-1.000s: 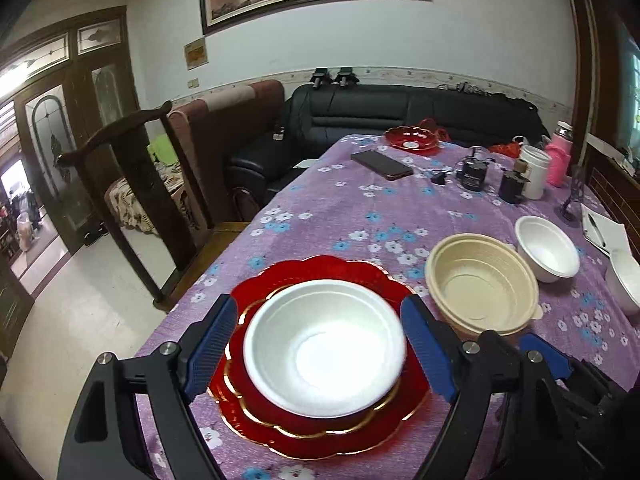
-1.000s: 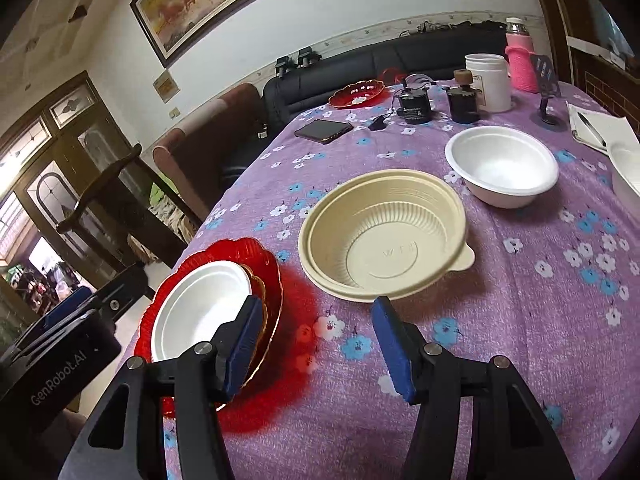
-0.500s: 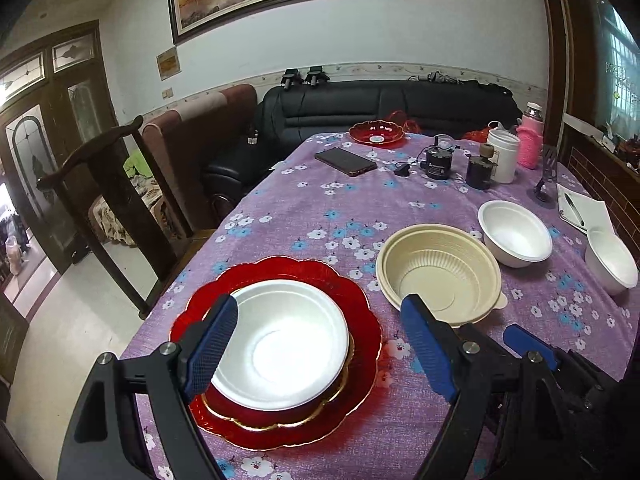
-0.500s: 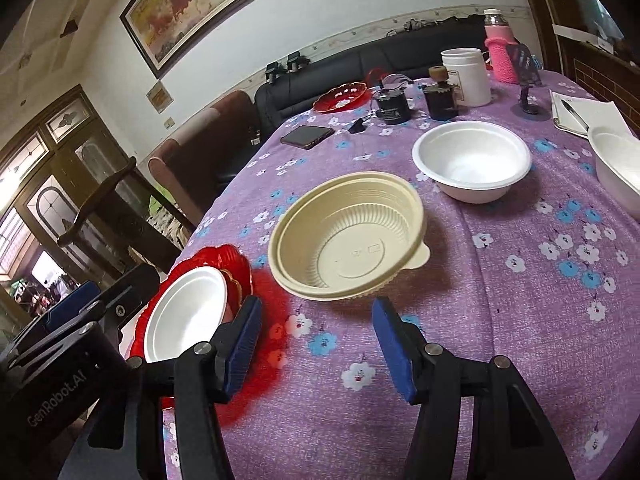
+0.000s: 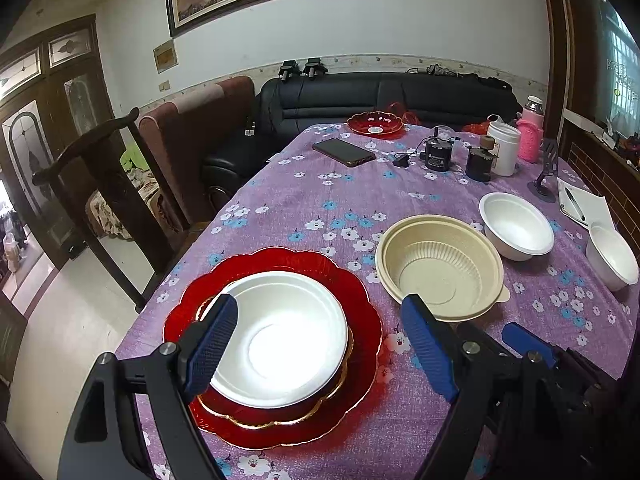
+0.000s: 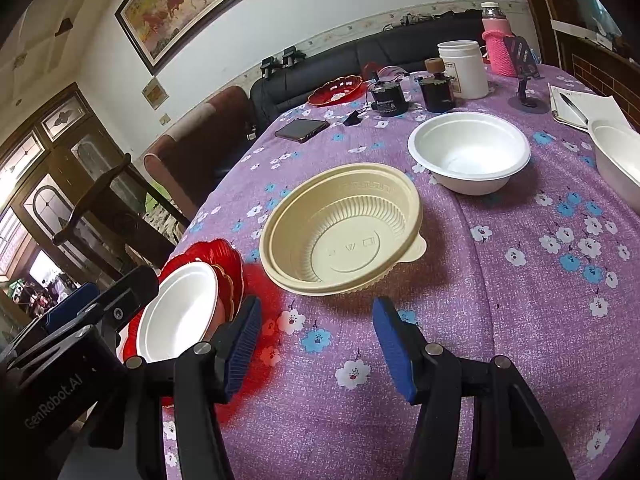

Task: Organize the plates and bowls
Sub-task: 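Move the right gripper toward the beige plastic bowl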

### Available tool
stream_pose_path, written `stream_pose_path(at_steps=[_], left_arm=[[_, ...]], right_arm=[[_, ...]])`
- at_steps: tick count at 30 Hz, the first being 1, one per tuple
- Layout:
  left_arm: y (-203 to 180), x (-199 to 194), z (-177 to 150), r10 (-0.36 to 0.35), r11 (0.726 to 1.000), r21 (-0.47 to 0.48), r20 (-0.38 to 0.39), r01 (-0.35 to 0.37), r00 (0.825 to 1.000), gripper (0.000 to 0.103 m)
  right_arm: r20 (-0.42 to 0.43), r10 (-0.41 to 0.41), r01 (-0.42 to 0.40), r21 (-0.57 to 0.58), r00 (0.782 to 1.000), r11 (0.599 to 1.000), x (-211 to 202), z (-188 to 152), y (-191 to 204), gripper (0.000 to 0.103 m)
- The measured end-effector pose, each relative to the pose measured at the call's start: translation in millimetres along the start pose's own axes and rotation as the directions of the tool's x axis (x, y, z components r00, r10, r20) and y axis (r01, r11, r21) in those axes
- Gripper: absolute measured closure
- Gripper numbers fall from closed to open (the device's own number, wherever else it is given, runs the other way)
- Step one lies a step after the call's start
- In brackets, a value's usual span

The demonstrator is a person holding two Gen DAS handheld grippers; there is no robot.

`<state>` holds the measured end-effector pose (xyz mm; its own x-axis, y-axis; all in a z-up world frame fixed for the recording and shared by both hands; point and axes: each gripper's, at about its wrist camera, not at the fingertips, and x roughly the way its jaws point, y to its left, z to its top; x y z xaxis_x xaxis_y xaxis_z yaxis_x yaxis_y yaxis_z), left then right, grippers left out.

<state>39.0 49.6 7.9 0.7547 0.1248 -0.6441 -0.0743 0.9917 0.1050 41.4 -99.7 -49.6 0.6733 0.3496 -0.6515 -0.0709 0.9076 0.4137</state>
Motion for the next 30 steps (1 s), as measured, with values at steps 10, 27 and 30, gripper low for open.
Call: stream_pose_path(at_steps=[10,27,30], left_arm=[[37.4,-11.3,35.2,-0.028,0.999,-0.021,0.049,0.029,0.998,0.013],[-53.2,83.0,108.4,-0.365,0.929,-0.010,-0.206,0.371,0.908,0.012],[-66.5,107.9,121.2,-0.345,0.934,0.006,-0.247,0.358,0.906,0.012]], right_arm=[[0.117,-0.166,0.159,0.071,0.979,0.985,-44.9,40.6,-69.0,0.034],[0.060,-0.259,0.235,0.263,0.964,0.936,19.7,121.6,-165.6,0.034],[0.083,-0.237,0.210,0.249,0.968,0.945,29.0,121.5,-172.2,0.034]])
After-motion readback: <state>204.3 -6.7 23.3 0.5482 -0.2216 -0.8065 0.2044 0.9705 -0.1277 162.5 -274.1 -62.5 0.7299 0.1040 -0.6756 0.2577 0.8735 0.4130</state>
